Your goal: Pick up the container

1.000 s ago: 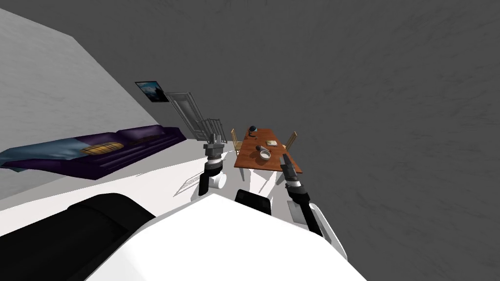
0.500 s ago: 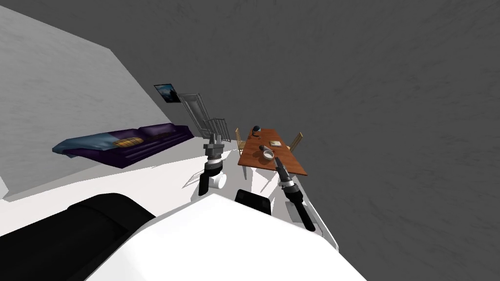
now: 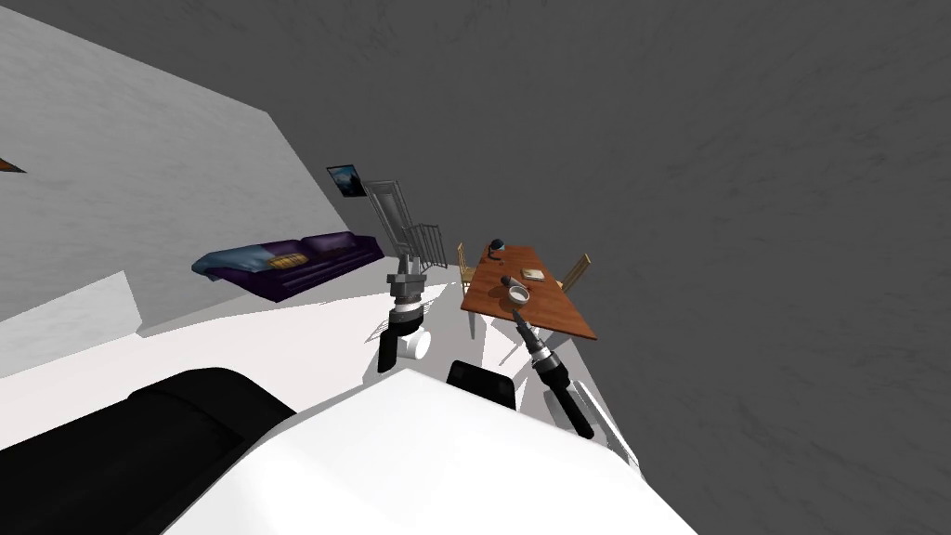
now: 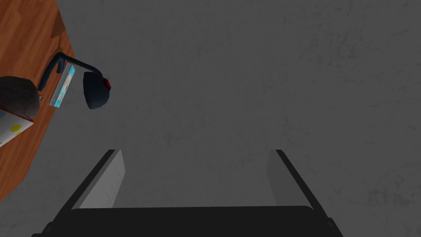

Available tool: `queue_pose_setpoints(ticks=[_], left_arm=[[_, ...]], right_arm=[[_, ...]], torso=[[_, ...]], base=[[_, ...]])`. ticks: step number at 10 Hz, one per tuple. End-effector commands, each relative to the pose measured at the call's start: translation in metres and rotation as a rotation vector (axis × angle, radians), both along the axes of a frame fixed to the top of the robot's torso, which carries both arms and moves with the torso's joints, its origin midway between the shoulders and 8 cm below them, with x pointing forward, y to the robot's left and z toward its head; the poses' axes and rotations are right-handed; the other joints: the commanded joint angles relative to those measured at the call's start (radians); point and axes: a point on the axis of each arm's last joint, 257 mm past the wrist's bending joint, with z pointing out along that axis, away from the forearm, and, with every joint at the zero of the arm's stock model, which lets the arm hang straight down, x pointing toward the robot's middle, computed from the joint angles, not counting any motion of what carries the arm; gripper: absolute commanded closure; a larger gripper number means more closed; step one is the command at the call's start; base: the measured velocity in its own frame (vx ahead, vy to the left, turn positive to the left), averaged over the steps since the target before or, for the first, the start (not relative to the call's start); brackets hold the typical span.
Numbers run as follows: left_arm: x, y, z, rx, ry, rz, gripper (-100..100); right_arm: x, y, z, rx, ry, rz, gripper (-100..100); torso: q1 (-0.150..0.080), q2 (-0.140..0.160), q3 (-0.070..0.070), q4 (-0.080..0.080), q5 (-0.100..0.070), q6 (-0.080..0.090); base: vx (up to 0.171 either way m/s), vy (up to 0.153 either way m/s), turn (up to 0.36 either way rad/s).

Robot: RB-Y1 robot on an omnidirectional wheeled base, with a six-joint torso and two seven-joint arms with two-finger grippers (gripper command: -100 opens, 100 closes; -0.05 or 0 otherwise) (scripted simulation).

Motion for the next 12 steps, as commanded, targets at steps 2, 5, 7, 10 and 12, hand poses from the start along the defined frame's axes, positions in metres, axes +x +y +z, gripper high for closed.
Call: queue_pose_setpoints(ticks=[2,5,7,10,12], left_arm=[[0.0,0.0,0.0,0.0,0.0,0.0,0],[0.0,0.0,0.0,0.0,0.0,0.0,0],[0.0,0.0,0.0,0.0,0.0,0.0,0],[0.0,0.0,0.0,0.0,0.0,0.0,0],[0.0,0.0,0.0,0.0,0.0,0.0,0]], right_arm=[[-0.009,0.013,-0.043,-0.098,0.051,0.06,-100],[-0.027,0.018,-0.101,-0.243,0.12,0.161,-100],[-0.038,0.016,-0.129,-0.328,0.151,0.213,-100],[-0.052,0.008,-0.162,-0.431,0.185,0.267,-100],[-0.064,-0.005,-0.191,-0.517,0.222,0.313,-100]], torso=[[0.001,0.0,0.0,0.0,0.0,-0.001],[-0.001,0.0,0.0,0.0,0.0,0.0],[-0.001,0.0,0.0,0.0,0.0,0.0],[-0.002,-0.002,-0.001,0.0,0.0,0.001],[-0.001,-0.002,-0.001,0.0,0.0,0.001]], base=[[-0.071,0.029,0.216],[-0.071,0.019,0.223],[-0.061,0.027,0.227],[-0.044,0.022,0.119],[-0.045,0.026,0.212]])
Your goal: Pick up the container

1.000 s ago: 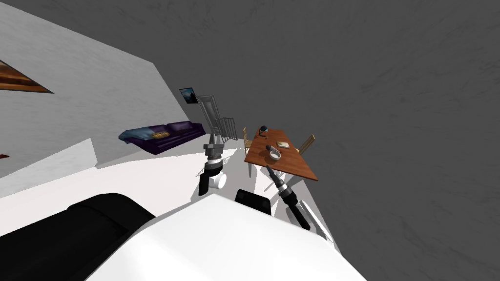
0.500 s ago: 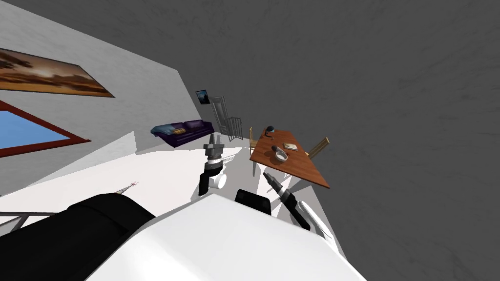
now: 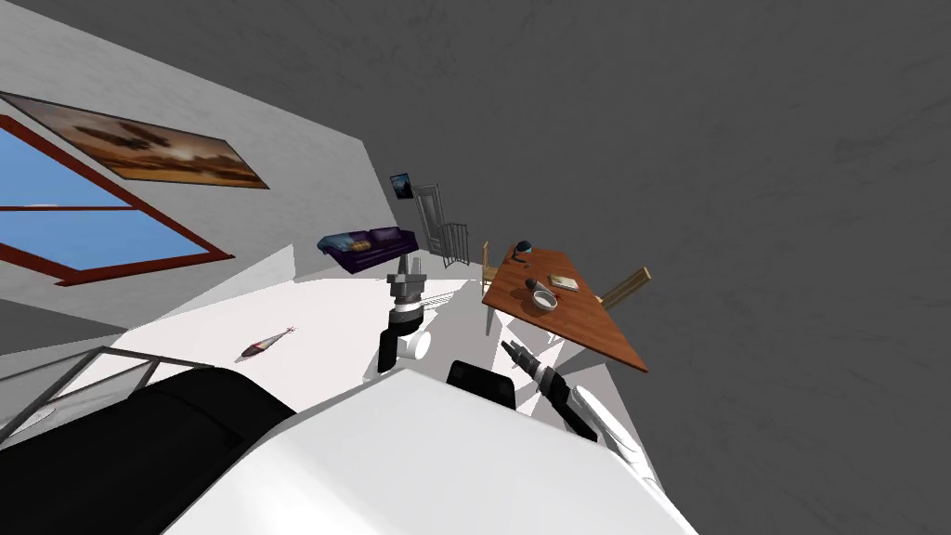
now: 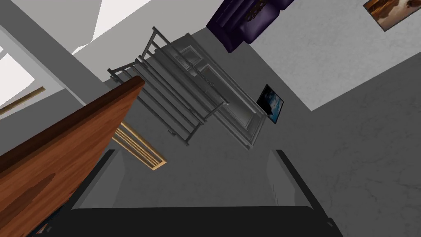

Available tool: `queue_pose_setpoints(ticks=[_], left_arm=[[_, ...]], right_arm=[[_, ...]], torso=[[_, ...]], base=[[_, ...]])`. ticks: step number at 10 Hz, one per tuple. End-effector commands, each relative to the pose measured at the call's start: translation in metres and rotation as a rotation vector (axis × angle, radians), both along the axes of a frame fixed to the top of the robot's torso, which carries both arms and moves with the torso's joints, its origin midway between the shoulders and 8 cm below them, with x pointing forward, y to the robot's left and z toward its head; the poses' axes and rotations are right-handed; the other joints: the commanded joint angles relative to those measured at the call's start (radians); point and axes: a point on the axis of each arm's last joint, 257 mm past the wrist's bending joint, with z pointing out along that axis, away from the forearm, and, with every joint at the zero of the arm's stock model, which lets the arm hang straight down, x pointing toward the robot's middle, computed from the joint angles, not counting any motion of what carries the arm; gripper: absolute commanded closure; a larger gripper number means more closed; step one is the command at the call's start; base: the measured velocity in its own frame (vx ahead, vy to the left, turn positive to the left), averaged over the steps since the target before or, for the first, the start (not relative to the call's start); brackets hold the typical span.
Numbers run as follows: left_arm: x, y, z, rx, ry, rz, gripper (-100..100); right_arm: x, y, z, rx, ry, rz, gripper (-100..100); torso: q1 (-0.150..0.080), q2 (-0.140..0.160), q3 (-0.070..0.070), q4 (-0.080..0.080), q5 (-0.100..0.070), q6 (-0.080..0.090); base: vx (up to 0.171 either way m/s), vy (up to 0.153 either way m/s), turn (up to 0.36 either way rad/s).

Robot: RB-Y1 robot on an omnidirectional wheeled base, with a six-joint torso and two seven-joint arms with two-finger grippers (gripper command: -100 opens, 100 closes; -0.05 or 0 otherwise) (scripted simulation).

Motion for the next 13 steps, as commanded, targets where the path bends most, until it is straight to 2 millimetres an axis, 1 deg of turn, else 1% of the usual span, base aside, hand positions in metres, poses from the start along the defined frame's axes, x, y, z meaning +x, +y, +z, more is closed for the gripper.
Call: queue_pose_setpoints(ticks=[1,2,3,4,5,6,7,8,9,10,11,12,13], left_arm=[[0.0,0.0,0.0,0.0,0.0,0.0,0],[0.0,0.0,0.0,0.0,0.0,0.0,0],[0.0,0.0,0.0,0.0,0.0,0.0,0],[0.0,0.0,0.0,0.0,0.0,0.0,0],[0.0,0.0,0.0,0.0,0.0,0.0,0],[0.0,0.0,0.0,0.0,0.0,0.0,0],[0.0,0.0,0.0,0.0,0.0,0.0,0],[0.0,0.0,0.0,0.0,0.0,0.0,0],[0.0,0.0,0.0,0.0,0.0,0.0,0],[0.0,0.0,0.0,0.0,0.0,0.0,0],[0.0,0.0,0.0,0.0,0.0,0.0,0],[0.0,0.0,0.0,0.0,0.0,0.0,0],[0.0,0.0,0.0,0.0,0.0,0.0,0]], right_arm=[[-0.011,-0.01,-0.024,-0.06,0.032,0.022,-100],[-0.022,-0.025,-0.045,-0.133,0.061,0.064,-100],[-0.024,-0.028,-0.051,-0.153,0.066,0.069,-100],[-0.025,-0.03,-0.053,-0.155,0.07,0.067,-100],[-0.035,-0.046,-0.07,-0.235,0.088,0.117,-100],[-0.039,-0.055,-0.079,-0.251,0.108,0.109,-100],[-0.05,-0.08,-0.1,-0.332,0.145,0.14,-100],[-0.052,-0.084,-0.102,-0.348,0.145,0.147,-100],[-0.063,-0.113,-0.12,-0.426,0.184,0.172,-100],[-0.064,-0.117,-0.122,-0.444,0.182,0.182,-100],[-0.074,-0.151,-0.135,-0.525,0.221,0.203,-100],[-0.076,-0.153,-0.137,-0.539,0.219,0.213,-100],[-0.085,-0.187,-0.148,-0.619,0.255,0.233,-100]], torso=[[0.0,0.0,0.0,0.0,0.0,0.0],[-0.001,0.0,0.0,0.0,0.0,0.001],[0.0,0.001,0.001,0.0,0.0,0.0],[-0.001,0.0,0.0,0.0,0.0,0.001],[-0.001,-0.001,0.0,0.0,0.0,0.001],[0.0,-0.001,0.0,0.0,0.0,0.0],[-0.001,-0.001,-0.001,0.0,0.0,0.001],[-0.001,-0.001,-0.001,0.0,0.0,0.0],[-0.001,-0.001,-0.001,0.0,0.0,0.001],[-0.001,-0.001,0.0,0.0,0.0,0.0],[-0.001,-0.001,0.0,0.0,0.0,0.001],[-0.002,-0.002,-0.001,0.0,0.0,0.0],[-0.002,-0.002,-0.001,0.0,0.0,0.001]], base=[[-0.05,0.02,0.162],[-0.061,0.029,0.277],[-0.049,0.022,0.155],[-0.018,0.01,-0.009],[-0.033,0.03,0.321],[-0.028,0.019,0.154],[-0.029,0.029,0.267],[-0.025,0.019,0.166],[-0.035,0.029,0.281],[-0.027,0.014,0.155],[-0.022,0.016,0.334],[-0.012,0.005,0.141],[-0.014,0.014,0.229]])
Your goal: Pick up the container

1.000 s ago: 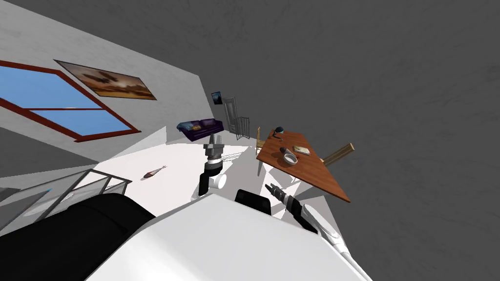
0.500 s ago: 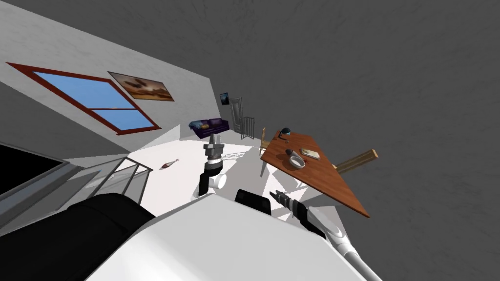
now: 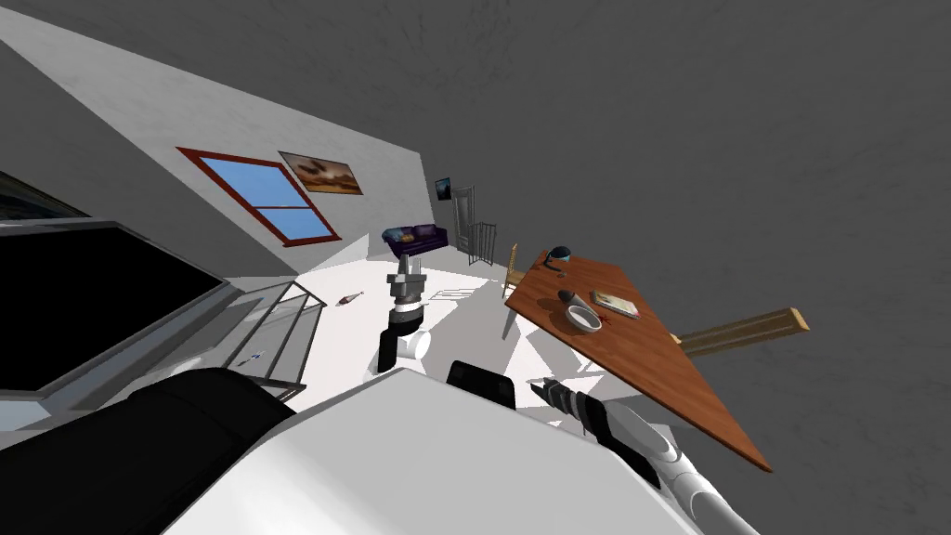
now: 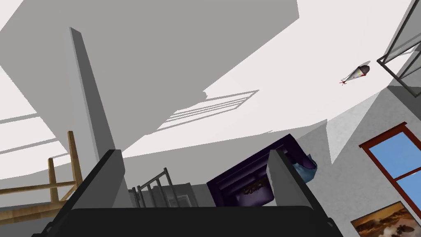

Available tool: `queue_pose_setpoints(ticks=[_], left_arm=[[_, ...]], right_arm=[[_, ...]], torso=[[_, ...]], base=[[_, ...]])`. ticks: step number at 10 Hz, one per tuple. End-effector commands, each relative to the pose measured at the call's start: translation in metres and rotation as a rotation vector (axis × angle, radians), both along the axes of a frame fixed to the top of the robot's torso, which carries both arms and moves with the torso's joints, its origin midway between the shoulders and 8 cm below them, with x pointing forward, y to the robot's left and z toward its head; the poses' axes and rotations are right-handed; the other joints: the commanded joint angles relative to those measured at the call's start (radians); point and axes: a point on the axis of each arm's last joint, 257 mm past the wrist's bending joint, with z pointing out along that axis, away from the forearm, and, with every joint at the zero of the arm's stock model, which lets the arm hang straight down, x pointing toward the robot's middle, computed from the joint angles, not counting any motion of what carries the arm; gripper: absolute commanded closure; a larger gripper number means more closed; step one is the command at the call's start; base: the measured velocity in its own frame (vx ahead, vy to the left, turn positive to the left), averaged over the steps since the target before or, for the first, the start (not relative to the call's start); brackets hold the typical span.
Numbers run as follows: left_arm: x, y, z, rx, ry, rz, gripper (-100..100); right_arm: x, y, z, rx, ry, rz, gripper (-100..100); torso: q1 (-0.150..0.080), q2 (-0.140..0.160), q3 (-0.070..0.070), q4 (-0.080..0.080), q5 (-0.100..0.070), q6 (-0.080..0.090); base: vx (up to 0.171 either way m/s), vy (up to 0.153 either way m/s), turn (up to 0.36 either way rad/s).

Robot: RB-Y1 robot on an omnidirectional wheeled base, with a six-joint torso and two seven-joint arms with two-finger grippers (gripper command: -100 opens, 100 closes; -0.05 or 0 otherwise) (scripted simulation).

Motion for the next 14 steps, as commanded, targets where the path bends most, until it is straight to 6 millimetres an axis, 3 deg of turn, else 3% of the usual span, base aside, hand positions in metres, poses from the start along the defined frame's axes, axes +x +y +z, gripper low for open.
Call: queue_pose_setpoints(ticks=[1,2,4,5,6,8,9,11,13,14], left_arm=[[0.0,0.0,0.0,0.0,0.0,0.0,0],[0.0,0.0,0.0,0.0,0.0,0.0,0],[0.0,0.0,0.0,0.0,0.0,0.0,0],[0.0,0.0,0.0,0.0,0.0,0.0,0],[0.0,0.0,0.0,0.0,0.0,0.0,0],[0.0,0.0,0.0,0.0,0.0,0.0,0],[0.0,0.0,0.0,0.0,0.0,0.0,0],[0.0,0.0,0.0,0.0,0.0,0.0,0],[0.0,0.0,0.0,0.0,0.0,0.0,0],[0.0,0.0,0.0,0.0,0.0,0.0,0]], right_arm=[[-0.006,-0.02,-0.009,-0.054,0.019,0.017,-100],[-0.006,-0.02,-0.009,-0.054,0.019,0.017,-100],[-0.02,-0.087,-0.018,-0.204,0.071,0.053,-100],[-0.024,-0.1,-0.019,-0.235,0.079,0.061,-100],[-0.03,-0.136,-0.018,-0.308,0.106,0.068,-100],[-0.032,-0.14,-0.018,-0.32,0.107,0.077,-100],[-0.036,-0.173,-0.013,-0.394,0.125,0.098,-100],[-0.038,-0.178,-0.014,-0.402,0.133,0.09,-100],[-0.049,-0.249,0.002,-0.547,0.179,0.103,-100],[-0.04,-0.232,0.002,-0.525,0.153,0.134,-100]], torso=[[0.0,0.0,0.0,0.0,0.0,0.0],[0.0,0.0,0.0,0.0,0.0,0.001],[0.0,-0.001,0.0,0.0,0.0,0.0],[0.0,-0.001,-0.001,0.0,0.0,-0.001],[-0.001,-0.001,-0.001,0.0,0.0,0.001],[-0.001,-0.001,-0.001,0.0,0.0,0.001],[-0.001,-0.001,-0.001,0.0,-0.001,0.001],[-0.001,-0.001,-0.001,0.0,-0.001,0.001],[-0.001,-0.002,-0.001,0.0,0.0,0.0],[-0.002,-0.002,-0.001,0.0,0.0,0.0]], base=[[-0.009,0.007,0.169],[0.0,0.0,0.0],[-0.006,0.011,0.344],[0.0,-0.005,0.19],[0.003,-0.003,0.247],[0.004,-0.006,0.069],[0.003,0.0,0.278],[0.006,-0.01,0.062],[0.011,-0.013,0.332],[0.014,-0.032,0.112]])
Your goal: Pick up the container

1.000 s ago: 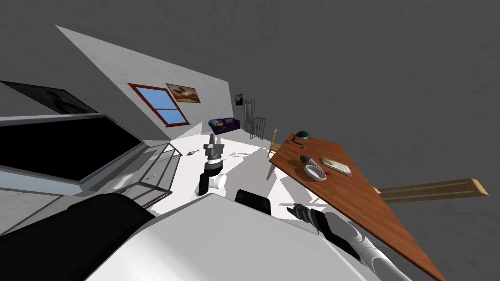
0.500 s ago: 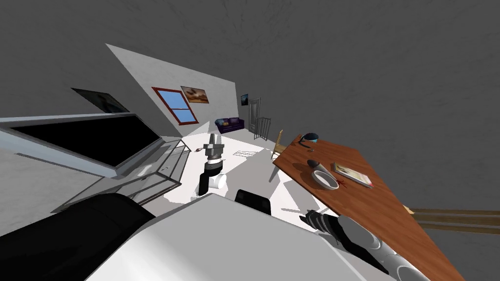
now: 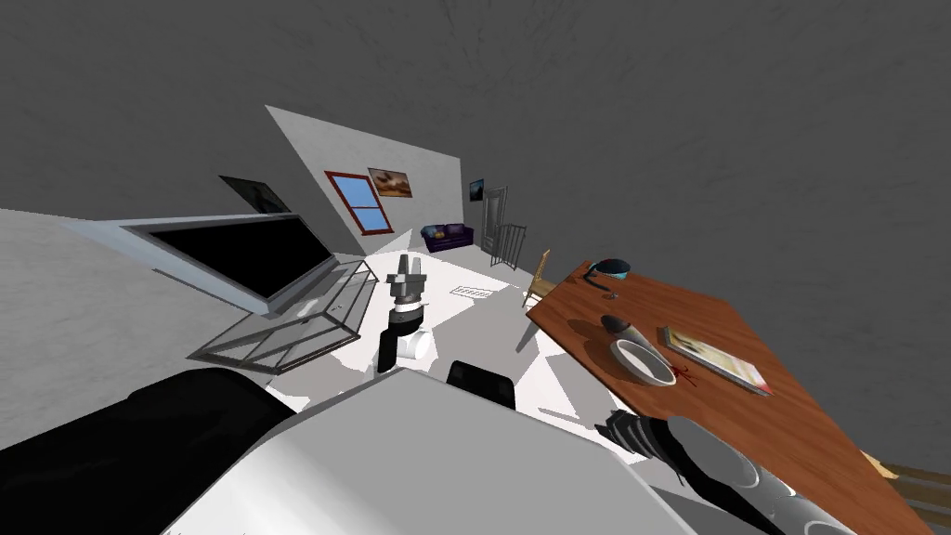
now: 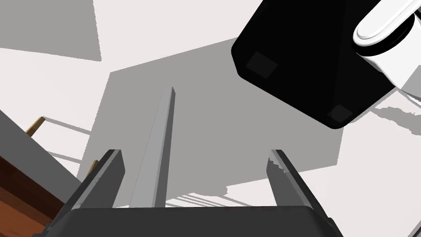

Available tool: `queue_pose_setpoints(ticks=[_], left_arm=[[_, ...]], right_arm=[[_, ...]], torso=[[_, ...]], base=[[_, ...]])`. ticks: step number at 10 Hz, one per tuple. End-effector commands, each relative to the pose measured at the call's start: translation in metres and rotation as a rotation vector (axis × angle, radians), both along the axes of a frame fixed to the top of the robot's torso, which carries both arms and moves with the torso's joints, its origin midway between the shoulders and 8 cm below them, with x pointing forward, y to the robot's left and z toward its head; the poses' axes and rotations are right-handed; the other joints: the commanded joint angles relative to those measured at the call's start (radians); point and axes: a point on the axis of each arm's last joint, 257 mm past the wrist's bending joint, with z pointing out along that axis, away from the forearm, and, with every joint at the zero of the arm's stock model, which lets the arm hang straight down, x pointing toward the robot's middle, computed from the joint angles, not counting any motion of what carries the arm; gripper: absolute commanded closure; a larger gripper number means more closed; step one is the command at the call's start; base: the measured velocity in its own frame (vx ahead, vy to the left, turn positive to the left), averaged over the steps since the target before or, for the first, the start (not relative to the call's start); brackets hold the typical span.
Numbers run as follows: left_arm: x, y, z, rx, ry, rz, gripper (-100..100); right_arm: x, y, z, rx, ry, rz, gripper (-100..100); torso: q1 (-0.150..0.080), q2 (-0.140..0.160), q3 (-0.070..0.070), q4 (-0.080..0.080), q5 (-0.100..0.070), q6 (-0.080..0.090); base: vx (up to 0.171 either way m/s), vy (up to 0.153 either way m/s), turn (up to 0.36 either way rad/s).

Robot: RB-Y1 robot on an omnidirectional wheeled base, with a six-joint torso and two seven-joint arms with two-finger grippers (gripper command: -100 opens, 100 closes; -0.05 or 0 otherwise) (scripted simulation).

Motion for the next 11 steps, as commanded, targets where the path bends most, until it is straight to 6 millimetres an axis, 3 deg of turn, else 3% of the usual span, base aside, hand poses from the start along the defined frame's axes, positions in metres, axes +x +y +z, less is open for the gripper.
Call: queue_pose_setpoints(ticks=[1,2,4,5,6,7,8,10,11], left_arm=[[0.0,0.0,0.0,0.0,0.0,0.0,0],[0.0,0.0,0.0,0.0,0.0,0.0,0],[0.0,0.0,0.0,0.0,0.0,0.0,0],[0.0,0.0,0.0,0.0,0.0,0.0,0],[0.0,0.0,0.0,0.0,0.0,0.0,0],[0.0,0.0,0.0,0.0,0.0,0.0,0],[0.0,0.0,0.0,0.0,0.0,0.0,0],[0.0,0.0,0.0,0.0,0.0,0.0,0],[0.0,0.0,0.0,0.0,0.0,0.0,0]], right_arm=[[0.002,-0.004,-0.003,-0.009,0.004,0.012,-100],[-0.004,-0.016,-0.003,-0.027,0.015,-0.008,-100],[-0.015,-0.079,0.02,-0.159,0.051,-0.001,-100],[-0.015,-0.079,0.02,-0.159,0.051,-0.001,-100],[-0.019,-0.106,0.033,-0.216,0.065,0.001,-100],[-0.018,-0.105,0.032,-0.214,0.064,0.003,-100],[-0.022,-0.13,0.046,-0.267,0.077,0.001,-100],[-0.022,-0.13,0.046,-0.267,0.077,0.001,-100],[-0.025,-0.152,0.058,-0.313,0.087,0.001,-100]], torso=[[0.0,0.0,0.0,0.0,0.0,0.0],[0.001,0.0,0.0,0.0,0.0,0.0],[0.001,0.0,0.0,0.0,0.001,-0.001],[0.0,0.0,0.0,0.0,0.001,-0.001],[-0.001,0.0,0.0,0.0,0.0,0.001],[-0.001,0.0,0.0,0.0,0.0,0.0],[0.0,0.0,0.0,0.0,0.0,0.0],[0.0,0.0,0.0,0.0,0.0,0.0],[0.001,0.001,0.0,0.0,0.0,0.001]], base=[[0.007,-0.012,-0.029],[0.002,0.001,-0.013],[0.012,-0.017,0.321],[0.023,-0.046,0.106],[0.019,-0.036,0.174],[0.014,-0.031,0.112],[0.012,-0.03,0.195],[0.01,-0.024,0.037],[0.007,-0.02,0.168]])
